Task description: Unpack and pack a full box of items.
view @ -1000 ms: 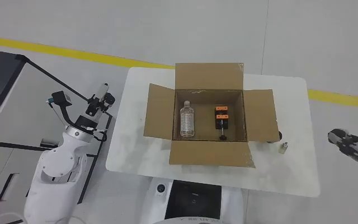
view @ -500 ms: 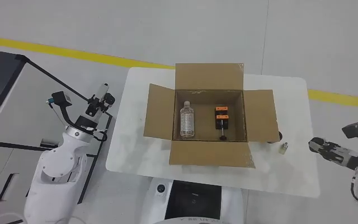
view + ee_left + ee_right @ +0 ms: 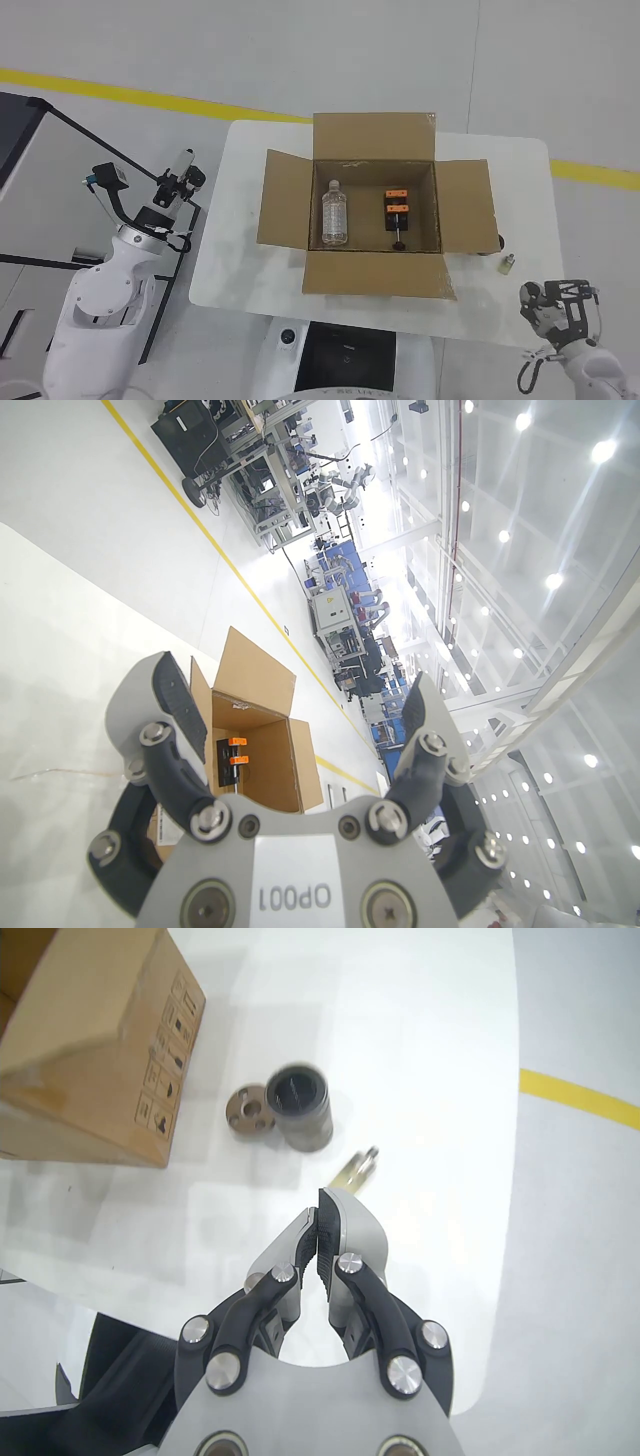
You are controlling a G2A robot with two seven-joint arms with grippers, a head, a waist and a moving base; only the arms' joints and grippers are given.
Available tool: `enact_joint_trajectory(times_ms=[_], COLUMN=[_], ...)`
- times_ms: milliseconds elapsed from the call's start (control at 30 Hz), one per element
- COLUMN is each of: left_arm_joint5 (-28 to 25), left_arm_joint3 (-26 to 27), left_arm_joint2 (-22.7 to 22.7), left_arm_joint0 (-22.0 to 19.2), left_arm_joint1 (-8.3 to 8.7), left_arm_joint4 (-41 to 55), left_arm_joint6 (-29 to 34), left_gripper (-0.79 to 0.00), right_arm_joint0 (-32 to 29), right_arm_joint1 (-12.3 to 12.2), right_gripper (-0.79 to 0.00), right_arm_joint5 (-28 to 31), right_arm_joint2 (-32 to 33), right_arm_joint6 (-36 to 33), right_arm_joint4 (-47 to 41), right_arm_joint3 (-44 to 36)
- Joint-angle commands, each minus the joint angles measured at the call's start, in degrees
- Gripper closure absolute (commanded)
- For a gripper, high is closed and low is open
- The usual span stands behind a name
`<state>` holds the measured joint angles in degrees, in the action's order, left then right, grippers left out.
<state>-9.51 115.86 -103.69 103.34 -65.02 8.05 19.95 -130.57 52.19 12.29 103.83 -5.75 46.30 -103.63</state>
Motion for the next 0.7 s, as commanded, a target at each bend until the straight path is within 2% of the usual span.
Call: enact_joint_trajectory(times_ms=[0, 200, 233, 267, 367, 500, 667], left_arm_joint5=[0.0, 0.0, 0.0, 0.0, 0.0, 0.0, 0.0], left_arm_joint3=[0.0, 0.0, 0.0, 0.0, 0.0, 0.0, 0.0], left_arm_joint2=[0.0, 0.0, 0.0, 0.0, 0.0, 0.0, 0.0], left_arm_joint0=[0.0, 0.0, 0.0, 0.0, 0.0, 0.0, 0.0], left_arm_joint1=[0.00, 0.00, 0.00, 0.00, 0.00, 0.00, 0.00], left_arm_joint4=[0.0, 0.0, 0.0, 0.0, 0.0, 0.0, 0.0], left_arm_joint6=[0.0, 0.0, 0.0, 0.0, 0.0, 0.0, 0.0], left_gripper=[-0.785, -0.785, -0.785, -0.785, -0.785, -0.785, -0.785], right_arm_joint0=[0.2, 0.2, 0.4, 1.2, 3.2, 5.9, 8.8], right_arm_joint1=[0.0, 0.0, 0.0, 0.0, 0.8, 1.6, 2.5], right_gripper=[-0.256, -0.256, -0.643, -0.551, -0.360, -0.283, -0.308], right_arm_joint5=[2.0, 2.0, 1.8, 0.6, -5.0, -8.8, -10.9], right_arm_joint2=[0.1, 0.1, 0.1, -0.3, -2.6, -5.2, -8.8], right_arm_joint6=[-0.9, -0.9, -0.9, -0.5, 2.9, 6.3, 9.0], right_arm_joint4=[-2.0, -2.0, -1.8, -0.2, -0.8, -1.9, -2.9], right_arm_joint3=[0.1, 0.1, 0.1, 0.2, 2.3, 4.7, 7.1])
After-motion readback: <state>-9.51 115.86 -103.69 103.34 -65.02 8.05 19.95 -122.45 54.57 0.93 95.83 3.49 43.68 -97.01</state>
